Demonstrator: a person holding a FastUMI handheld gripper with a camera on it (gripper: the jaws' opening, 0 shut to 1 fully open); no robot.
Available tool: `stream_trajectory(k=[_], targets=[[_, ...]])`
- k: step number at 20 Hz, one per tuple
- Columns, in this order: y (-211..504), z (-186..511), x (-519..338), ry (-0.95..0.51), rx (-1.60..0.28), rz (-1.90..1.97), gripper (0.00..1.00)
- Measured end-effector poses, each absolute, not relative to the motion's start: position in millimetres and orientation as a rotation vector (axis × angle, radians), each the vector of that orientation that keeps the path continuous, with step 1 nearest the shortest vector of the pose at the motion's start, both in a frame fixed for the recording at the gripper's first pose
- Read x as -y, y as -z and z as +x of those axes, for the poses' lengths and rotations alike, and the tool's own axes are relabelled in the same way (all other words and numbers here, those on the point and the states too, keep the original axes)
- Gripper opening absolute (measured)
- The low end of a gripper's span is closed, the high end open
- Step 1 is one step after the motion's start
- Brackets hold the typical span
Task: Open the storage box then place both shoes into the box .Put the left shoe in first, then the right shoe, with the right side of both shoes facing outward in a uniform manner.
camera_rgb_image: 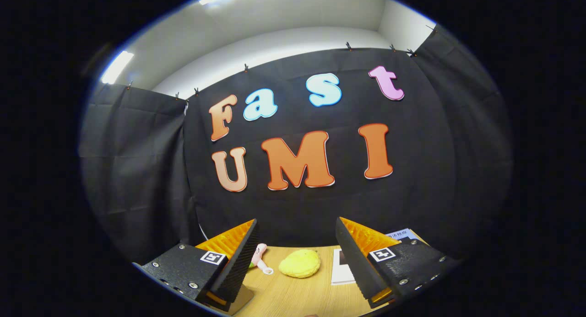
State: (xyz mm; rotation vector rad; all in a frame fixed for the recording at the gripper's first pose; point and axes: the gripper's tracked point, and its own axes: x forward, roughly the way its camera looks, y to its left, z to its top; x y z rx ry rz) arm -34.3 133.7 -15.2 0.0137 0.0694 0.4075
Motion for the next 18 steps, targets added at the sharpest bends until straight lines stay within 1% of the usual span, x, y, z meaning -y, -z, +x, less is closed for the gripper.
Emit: stream_trajectory(k=[8, 18], targets=[[-11.7, -21.0, -121.9, -0.363, 0.081, -0.020, 0.98], [5.1, -24.3, -123.9, -0.366, 0.038, -0.010, 0.98]])
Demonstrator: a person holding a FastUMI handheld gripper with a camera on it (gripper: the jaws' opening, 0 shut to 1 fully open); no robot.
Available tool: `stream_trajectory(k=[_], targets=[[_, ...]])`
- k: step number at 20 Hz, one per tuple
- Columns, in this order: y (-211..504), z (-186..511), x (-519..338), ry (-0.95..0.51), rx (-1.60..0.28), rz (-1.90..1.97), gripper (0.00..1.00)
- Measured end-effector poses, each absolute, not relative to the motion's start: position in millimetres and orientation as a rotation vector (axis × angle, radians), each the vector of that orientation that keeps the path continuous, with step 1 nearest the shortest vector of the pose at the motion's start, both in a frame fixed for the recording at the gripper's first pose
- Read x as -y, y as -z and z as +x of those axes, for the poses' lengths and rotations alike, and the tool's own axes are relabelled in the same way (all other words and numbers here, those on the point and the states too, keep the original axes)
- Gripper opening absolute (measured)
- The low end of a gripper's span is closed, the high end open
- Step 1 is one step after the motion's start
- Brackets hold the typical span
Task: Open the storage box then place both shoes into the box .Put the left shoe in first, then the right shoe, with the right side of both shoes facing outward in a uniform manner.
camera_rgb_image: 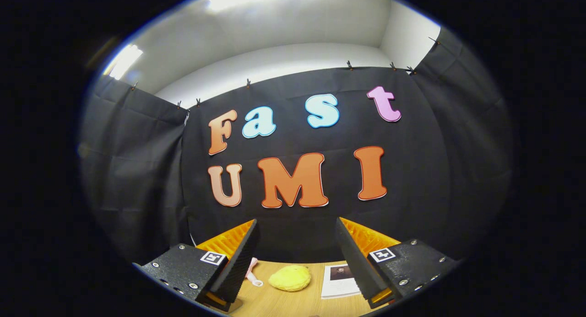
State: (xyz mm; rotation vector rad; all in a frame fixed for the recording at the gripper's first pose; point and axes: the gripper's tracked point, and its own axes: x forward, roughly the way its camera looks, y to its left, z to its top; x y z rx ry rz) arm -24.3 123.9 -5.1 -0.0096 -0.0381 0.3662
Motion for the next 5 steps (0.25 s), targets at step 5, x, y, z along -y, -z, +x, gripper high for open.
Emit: stream_trajectory(k=[5], targets=[[3.5, -29.8, -129.5, -0.382, 0.057, -0.014, 0.98]])
